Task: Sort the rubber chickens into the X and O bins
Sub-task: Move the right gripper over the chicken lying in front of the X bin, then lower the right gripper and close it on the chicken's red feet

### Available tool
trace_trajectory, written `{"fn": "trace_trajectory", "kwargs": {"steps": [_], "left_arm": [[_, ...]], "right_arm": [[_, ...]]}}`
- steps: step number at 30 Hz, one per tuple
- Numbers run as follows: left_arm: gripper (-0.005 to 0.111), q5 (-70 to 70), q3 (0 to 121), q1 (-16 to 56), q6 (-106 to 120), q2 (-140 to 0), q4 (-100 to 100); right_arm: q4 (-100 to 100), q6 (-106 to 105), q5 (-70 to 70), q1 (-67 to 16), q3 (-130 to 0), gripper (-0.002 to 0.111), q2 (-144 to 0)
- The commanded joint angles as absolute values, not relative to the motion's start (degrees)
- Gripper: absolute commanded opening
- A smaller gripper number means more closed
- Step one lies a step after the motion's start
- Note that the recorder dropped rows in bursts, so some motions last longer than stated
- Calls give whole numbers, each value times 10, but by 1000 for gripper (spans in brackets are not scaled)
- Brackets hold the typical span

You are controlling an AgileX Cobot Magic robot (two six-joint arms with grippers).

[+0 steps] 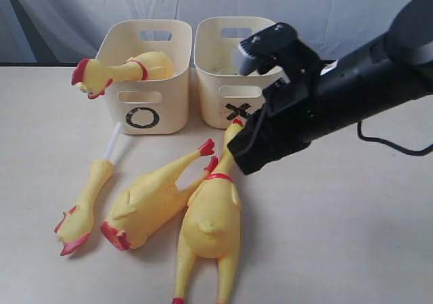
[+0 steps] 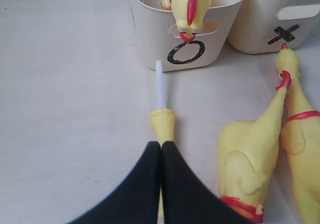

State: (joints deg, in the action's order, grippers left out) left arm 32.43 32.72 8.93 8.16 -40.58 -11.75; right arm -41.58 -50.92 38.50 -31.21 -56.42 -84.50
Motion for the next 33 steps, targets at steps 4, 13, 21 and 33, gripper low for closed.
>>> {"fn": "trace_trajectory", "kwargs": {"steps": [4, 13, 21, 33], "left_arm": [[0, 322, 324, 92, 81, -403, -122], [0, 324, 324, 92, 81, -403, -121], [0, 326, 324, 92, 81, -403, -121], [0, 329, 324, 92, 81, -403, -121]], "right_arm": [[-405, -712, 287, -398, -570, 39, -881], [-368, -777, 162, -454, -571, 54, -941], [-260, -790, 99, -474, -571, 54, -999], [-218, -792, 31, -474, -581, 54, -1049]]}}
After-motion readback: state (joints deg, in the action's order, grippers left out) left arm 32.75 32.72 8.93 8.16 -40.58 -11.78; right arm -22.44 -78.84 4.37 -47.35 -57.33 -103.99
